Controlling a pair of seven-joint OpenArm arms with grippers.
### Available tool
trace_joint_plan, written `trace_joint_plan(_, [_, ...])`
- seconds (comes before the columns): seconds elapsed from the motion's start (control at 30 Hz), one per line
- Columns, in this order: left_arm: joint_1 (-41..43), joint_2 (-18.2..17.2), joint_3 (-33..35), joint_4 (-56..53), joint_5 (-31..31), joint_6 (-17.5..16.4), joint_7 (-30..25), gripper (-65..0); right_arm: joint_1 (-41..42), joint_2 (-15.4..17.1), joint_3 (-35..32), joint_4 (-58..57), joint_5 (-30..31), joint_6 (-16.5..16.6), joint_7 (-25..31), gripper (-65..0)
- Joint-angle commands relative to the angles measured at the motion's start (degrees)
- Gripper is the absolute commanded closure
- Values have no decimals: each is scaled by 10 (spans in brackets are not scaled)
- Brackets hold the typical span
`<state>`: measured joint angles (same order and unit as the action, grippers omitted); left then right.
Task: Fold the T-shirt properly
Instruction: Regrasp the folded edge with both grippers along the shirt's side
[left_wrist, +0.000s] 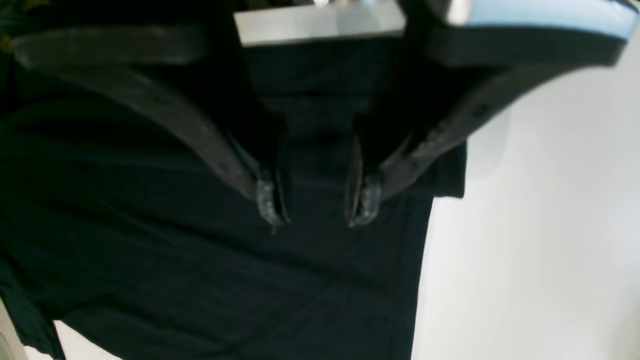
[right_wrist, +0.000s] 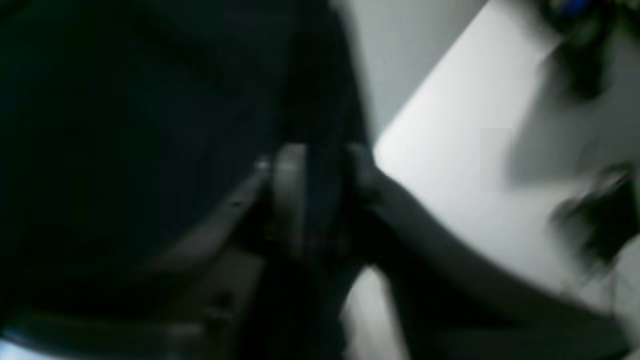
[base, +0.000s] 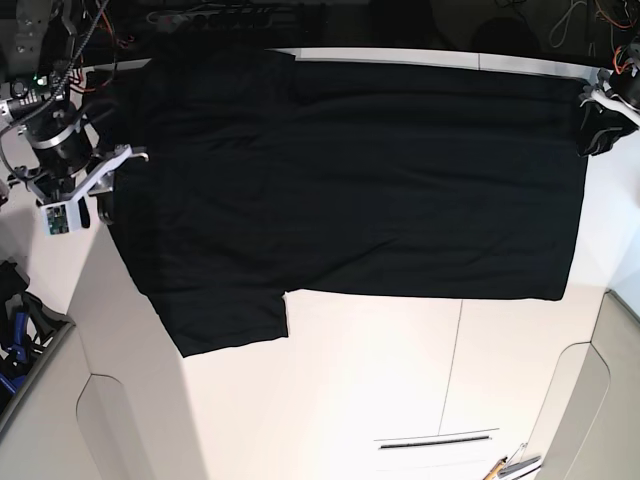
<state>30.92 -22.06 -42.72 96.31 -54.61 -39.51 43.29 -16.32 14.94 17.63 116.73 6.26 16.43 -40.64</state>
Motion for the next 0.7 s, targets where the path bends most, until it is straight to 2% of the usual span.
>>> trace_joint_plan(0.0, [3,-9,-5,9,-9,-5,-11,-240,19,6,4,8,-13,-7,19,-249])
trace_joint_plan(0.07, [3,-10,-5,9,-9,-5,-10,-269,51,6,4,-3,-31,-17,29,-272])
trace_joint_plan(0.27, [-3,-10,-5,9,-2,-5,-10,-272,166,7,4,-139,-43,-16,36,-274])
trace_joint_plan(0.43, [-4,-10,-5,9,-2,-5,-10,-272,269,24,3,-336,22,37,35,-304])
trace_joint_plan(0.67, [-4,-9,-5,9,-2,-5,-10,-272,376,40,3,-600,99,116,35,-304])
